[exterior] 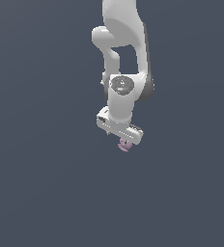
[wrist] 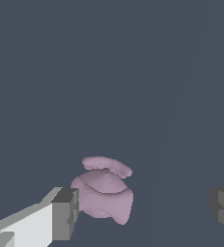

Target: Pick up the object and move it to a goal position.

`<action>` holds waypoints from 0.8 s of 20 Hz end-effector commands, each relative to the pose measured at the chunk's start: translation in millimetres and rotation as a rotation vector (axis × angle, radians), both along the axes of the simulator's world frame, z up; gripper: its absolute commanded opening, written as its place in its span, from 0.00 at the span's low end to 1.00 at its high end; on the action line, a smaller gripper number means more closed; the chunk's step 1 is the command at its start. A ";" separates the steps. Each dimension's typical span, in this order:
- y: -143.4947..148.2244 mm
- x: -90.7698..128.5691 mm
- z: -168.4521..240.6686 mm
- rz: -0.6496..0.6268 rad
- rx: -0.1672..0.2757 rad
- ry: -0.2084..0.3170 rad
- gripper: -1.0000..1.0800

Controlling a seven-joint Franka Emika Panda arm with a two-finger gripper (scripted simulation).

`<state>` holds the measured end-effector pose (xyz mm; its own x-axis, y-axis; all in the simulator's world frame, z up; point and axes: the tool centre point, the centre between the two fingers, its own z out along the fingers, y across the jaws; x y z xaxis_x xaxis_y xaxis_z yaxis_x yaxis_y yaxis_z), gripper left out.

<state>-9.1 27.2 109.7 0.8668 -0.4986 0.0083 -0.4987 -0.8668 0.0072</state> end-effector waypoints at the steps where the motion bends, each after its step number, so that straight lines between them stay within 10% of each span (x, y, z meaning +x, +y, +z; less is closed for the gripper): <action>1: 10.2 -2.8 -5.7 -0.054 0.003 0.000 0.96; 16: 44.7 -14.4 -25.0 -0.238 0.010 0.002 0.96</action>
